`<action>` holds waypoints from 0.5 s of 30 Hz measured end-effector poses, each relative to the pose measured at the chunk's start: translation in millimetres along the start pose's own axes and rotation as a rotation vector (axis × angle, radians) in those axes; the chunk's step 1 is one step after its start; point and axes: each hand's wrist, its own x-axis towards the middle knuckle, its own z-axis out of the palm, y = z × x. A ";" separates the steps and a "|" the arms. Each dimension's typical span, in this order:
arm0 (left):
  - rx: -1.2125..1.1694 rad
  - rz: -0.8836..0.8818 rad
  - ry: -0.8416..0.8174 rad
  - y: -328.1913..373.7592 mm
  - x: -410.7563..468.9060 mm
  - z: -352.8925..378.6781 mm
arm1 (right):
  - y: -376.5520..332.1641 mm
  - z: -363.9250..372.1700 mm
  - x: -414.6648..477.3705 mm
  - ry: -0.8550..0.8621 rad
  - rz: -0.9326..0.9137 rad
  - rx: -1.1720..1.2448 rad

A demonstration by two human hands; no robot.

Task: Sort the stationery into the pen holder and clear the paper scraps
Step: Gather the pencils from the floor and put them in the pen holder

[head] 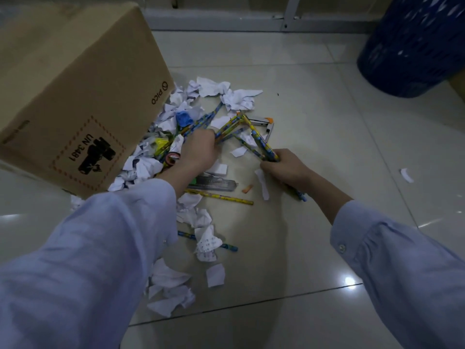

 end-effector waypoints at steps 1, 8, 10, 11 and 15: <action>-0.012 0.006 -0.002 0.0 0.2 -1.6 | 0.8 1.1 -0.9 -0.011 -0.007 0.015; -0.168 -0.024 0.142 -1.2 -7.1 -30.9 | -3.1 9.4 -4.3 0.017 0.020 0.032; -0.195 -0.016 0.188 -3.9 -13.4 -39.6 | -5.1 13.6 -9.3 0.023 -0.002 -0.028; -0.207 -0.009 0.216 -5.4 -17.8 -44.5 | -7.2 16.2 -12.3 0.012 -0.019 -0.061; -0.247 -0.002 0.283 -12.7 -36.8 -60.6 | -12.8 25.3 -16.0 0.003 -0.024 -0.146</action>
